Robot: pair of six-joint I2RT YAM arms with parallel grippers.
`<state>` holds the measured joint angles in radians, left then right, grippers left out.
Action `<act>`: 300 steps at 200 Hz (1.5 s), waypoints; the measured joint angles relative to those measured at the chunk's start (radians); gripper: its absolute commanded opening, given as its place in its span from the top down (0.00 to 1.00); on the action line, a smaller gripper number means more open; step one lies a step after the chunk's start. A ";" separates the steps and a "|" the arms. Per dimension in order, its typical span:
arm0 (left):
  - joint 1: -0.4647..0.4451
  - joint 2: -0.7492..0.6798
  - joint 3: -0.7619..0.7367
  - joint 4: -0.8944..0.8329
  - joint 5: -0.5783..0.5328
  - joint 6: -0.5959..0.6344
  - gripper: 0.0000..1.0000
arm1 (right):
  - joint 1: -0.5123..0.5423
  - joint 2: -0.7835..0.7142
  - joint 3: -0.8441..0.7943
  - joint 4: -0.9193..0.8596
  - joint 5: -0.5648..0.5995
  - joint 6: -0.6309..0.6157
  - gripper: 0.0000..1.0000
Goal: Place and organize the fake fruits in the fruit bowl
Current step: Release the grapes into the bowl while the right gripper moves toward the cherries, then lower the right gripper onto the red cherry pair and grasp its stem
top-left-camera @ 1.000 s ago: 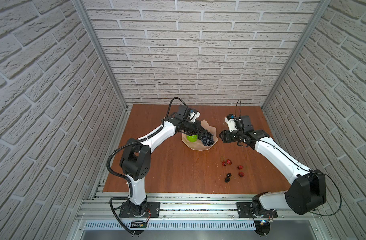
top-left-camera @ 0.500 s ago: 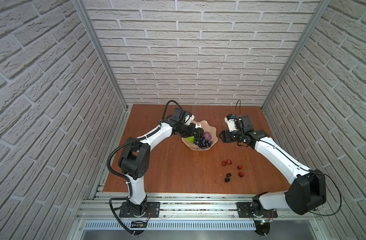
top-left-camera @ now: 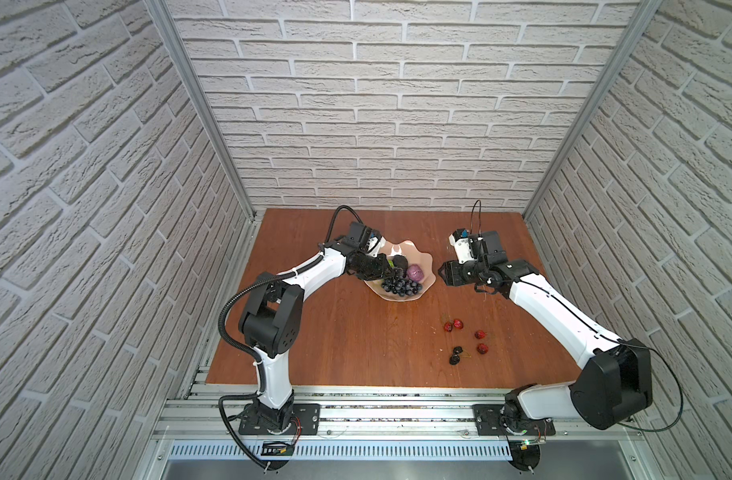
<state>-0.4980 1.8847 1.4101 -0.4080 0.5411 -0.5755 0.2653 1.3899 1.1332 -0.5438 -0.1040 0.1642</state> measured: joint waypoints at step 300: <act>-0.030 -0.566 -0.468 0.049 -0.377 0.013 0.38 | -0.039 -0.309 -0.335 -0.296 0.074 0.295 0.31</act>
<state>-0.5278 1.3190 0.9424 -0.3588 0.1638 -0.5621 0.2268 1.0813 0.7986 -0.8398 -0.0296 0.4591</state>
